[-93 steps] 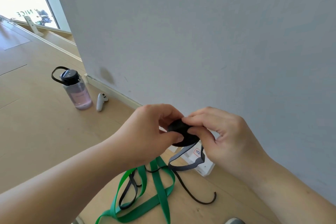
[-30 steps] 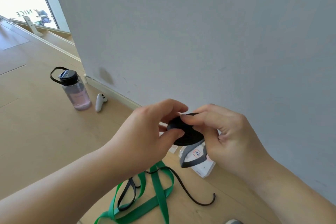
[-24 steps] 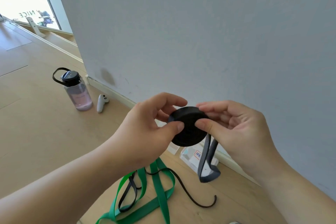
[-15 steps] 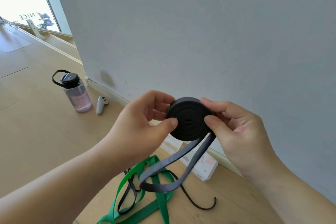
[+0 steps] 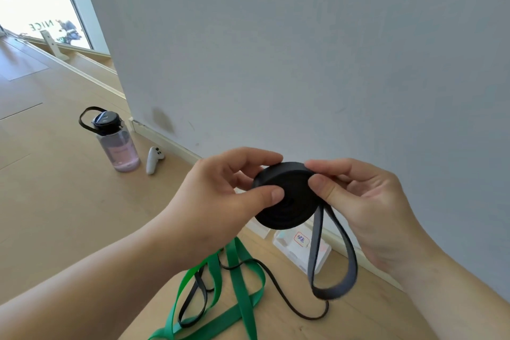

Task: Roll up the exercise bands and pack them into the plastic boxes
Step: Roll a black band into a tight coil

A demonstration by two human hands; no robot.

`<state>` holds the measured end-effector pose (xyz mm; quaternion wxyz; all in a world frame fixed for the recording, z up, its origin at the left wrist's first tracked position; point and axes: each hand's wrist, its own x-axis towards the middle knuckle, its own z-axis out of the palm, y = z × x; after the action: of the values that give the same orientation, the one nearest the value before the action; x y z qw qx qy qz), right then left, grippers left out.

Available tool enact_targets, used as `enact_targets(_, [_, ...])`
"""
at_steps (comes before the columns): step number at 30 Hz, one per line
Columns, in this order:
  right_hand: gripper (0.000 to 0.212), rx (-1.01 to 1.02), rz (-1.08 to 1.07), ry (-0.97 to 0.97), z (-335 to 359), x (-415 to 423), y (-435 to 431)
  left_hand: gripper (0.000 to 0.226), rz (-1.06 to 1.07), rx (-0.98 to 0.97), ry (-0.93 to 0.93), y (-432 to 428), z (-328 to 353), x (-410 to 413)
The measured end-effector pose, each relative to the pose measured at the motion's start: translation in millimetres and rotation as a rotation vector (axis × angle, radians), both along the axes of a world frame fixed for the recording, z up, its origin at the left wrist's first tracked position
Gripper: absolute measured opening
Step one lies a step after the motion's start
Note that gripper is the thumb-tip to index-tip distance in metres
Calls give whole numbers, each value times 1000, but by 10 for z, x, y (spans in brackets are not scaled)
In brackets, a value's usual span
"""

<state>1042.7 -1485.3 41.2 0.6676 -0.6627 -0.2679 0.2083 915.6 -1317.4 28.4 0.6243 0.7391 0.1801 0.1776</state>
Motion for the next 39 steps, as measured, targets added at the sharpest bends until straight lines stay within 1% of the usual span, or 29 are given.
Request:
enact_targets(2, [27,18,33,21,3,11,-10,39,7,-121,-41,-1,6,0])
enact_targets(3, [28,18,42,12,7,10,-17,39,17,-157,-53,-7,8,1])
enact_targets(4, [29,6,41,-20,9,8,-17,38,31,-146,-56,-12,-2,3])
enact_targets(5, [29,-28,29,-80,0,8,-21,38,40,-79,-43,-17,-21,5])
enact_targets(6, [30,-85,15,-169,-24,9,-28,38,38,32,-13,-25,-38,2])
enact_targets(8, [36,-204,5,-391,-53,-22,-23,42,-6,273,33,-55,-36,-19])
enact_targets(9, [36,-241,19,-500,-64,-51,-16,43,-39,363,34,-69,-45,-24])
enact_targets(10, [36,-262,40,-575,-79,-79,-11,43,-68,415,29,-80,-55,-26])
enact_targets(11, [35,-272,51,-592,-88,-100,-8,42,-83,430,27,-83,-63,-25])
enact_targets(12, [34,-270,44,-556,-85,-111,-10,41,-81,416,32,-78,-65,-20])
enact_targets(15, [24,-201,-47,-281,-50,-84,-3,40,-17,237,54,-46,-41,1])
enact_targets(16, [21,-176,-68,-222,-36,-63,-1,39,-2,193,55,-36,-35,6])
enact_targets(18, [22,-165,-58,-174,-15,-24,-11,36,32,111,33,-8,-40,15])
enact_targets(21, [27,-150,-18,-164,-16,12,-7,33,89,-66,-41,30,-37,19])
enact_targets(23, [29,-116,-21,-160,-35,22,0,31,78,-132,-53,31,-27,13])
enact_targets(24, [30,-114,-31,-173,-47,26,3,29,58,-134,-41,29,-27,10])
enact_targets(26, [32,-166,-38,-242,-69,31,-6,25,23,-46,23,26,-48,10])
enact_targets(28, [33,-236,4,-352,-75,8,-18,24,8,43,78,11,-53,9])
enact_targets(30, [31,-256,61,-490,-66,-32,-16,26,-20,84,88,4,-30,6])
enact_targets(31, [30,-258,82,-522,-65,-47,-13,27,-46,103,89,17,-21,6])
enact_targets(33, [32,-252,110,-489,-50,-55,-20,27,-112,91,92,54,6,3])
enact_targets(35, [35,-235,111,-400,-31,-31,-40,25,-157,-13,68,100,12,-2])
enact_targets(37, [34,-217,64,-335,-11,-14,-52,24,-179,-122,60,102,22,-9])
enact_targets(38, [33,-207,40,-310,-2,-16,-52,24,-184,-119,67,88,12,-10])
enact_targets(39, [32,-207,23,-303,2,-22,-49,25,-184,-42,82,73,-15,-9])
